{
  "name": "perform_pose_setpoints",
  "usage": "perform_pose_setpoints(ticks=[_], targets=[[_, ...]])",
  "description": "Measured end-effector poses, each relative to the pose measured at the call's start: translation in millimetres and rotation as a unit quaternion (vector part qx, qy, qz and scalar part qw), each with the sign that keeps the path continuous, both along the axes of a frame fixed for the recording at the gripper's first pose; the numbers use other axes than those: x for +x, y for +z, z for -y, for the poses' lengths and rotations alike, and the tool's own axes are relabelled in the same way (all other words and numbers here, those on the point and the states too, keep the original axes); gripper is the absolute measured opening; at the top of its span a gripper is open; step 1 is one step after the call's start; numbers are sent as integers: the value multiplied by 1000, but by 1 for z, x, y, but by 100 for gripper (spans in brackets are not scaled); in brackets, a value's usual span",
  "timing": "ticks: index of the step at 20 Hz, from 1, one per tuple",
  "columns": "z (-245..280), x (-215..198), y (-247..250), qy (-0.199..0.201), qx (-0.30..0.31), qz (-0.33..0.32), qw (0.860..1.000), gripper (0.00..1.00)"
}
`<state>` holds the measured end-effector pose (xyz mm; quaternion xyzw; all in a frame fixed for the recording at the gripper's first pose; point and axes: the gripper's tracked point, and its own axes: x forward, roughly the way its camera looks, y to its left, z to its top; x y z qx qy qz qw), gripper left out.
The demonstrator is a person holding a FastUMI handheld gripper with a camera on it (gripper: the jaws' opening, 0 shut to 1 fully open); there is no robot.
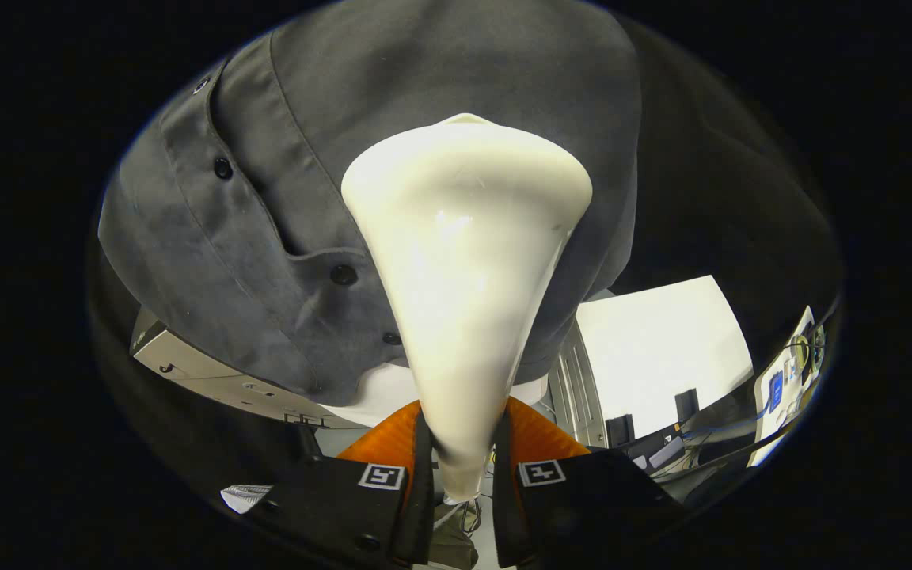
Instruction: Iron the clothes twice with a garment steamer, once on the left side and once on the right side.
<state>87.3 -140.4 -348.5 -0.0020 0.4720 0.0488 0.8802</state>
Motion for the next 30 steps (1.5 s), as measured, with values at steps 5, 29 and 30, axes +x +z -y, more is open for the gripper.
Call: perform_pose_setpoints(ticks=[5, 29, 30], targets=[[3, -5, -18, -8, -2, -18, 1000, 38], [26, -53, -95, -42, -19, -88, 995, 38], [26, -56, -95, -43, -19, -87, 995, 38]])
